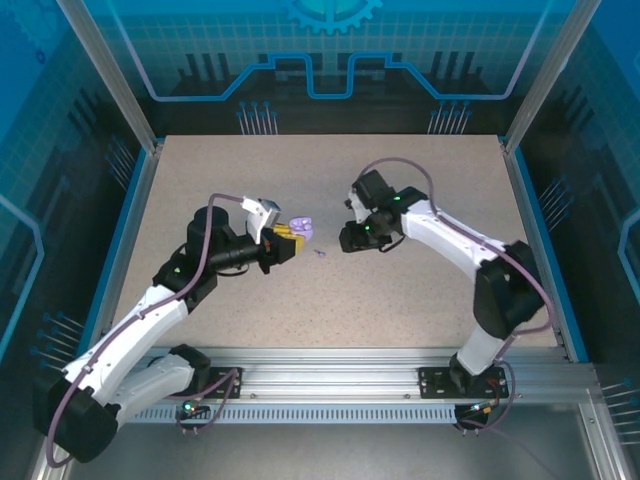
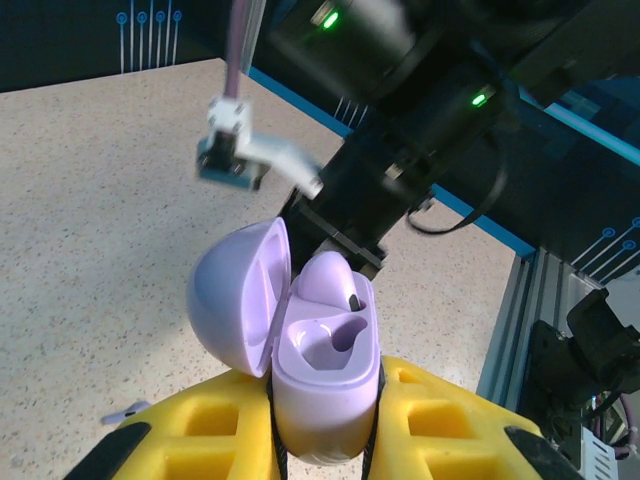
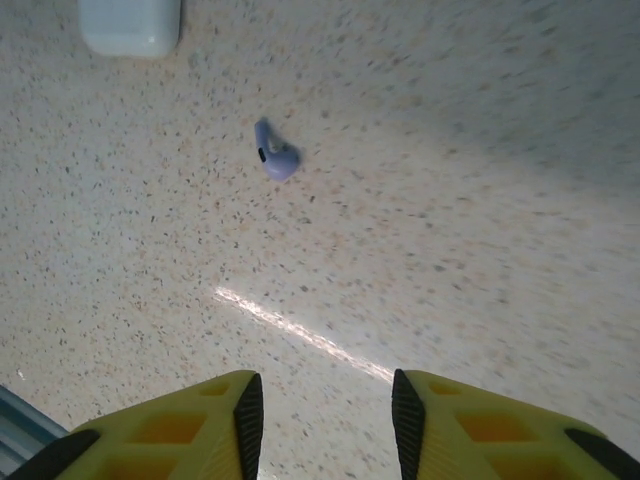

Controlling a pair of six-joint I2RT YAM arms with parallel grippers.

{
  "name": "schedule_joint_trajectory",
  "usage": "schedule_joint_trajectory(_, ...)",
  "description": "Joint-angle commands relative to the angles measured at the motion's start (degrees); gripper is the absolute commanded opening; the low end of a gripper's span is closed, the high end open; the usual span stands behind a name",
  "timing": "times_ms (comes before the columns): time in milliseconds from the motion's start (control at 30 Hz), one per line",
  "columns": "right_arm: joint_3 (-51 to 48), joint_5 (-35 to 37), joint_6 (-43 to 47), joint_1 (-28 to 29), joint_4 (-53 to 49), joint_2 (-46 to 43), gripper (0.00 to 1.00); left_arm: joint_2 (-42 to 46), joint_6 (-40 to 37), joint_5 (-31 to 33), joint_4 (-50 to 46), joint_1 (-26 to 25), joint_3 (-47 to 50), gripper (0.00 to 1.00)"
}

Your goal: Insert wireless bluetooth earbuds into charging case

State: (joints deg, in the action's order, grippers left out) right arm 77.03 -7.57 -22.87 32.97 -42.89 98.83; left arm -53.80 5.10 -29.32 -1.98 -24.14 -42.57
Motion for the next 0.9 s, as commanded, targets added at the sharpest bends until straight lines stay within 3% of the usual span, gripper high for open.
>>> schedule_joint_trajectory(0, 3.32, -6.74, 0.96, 2.62, 2.28, 5.41, 0.4, 1.16, 2.14, 1.17, -0.83, 0.98, 1.21, 0.19)
schedule_joint_trajectory(400, 8.21, -11.26, -0.92, 6.57, 6.88, 17.93, 0.35, 0.97, 2.38, 0.67, -0.01, 1.14, 1.8, 0.19)
schedule_joint_trajectory(867, 12.7, -4.6, -1.9, 6.84, 5.45, 23.83, 0.35, 0.89, 2.15, 0.84, -0.14, 1.18, 2.14, 0.19)
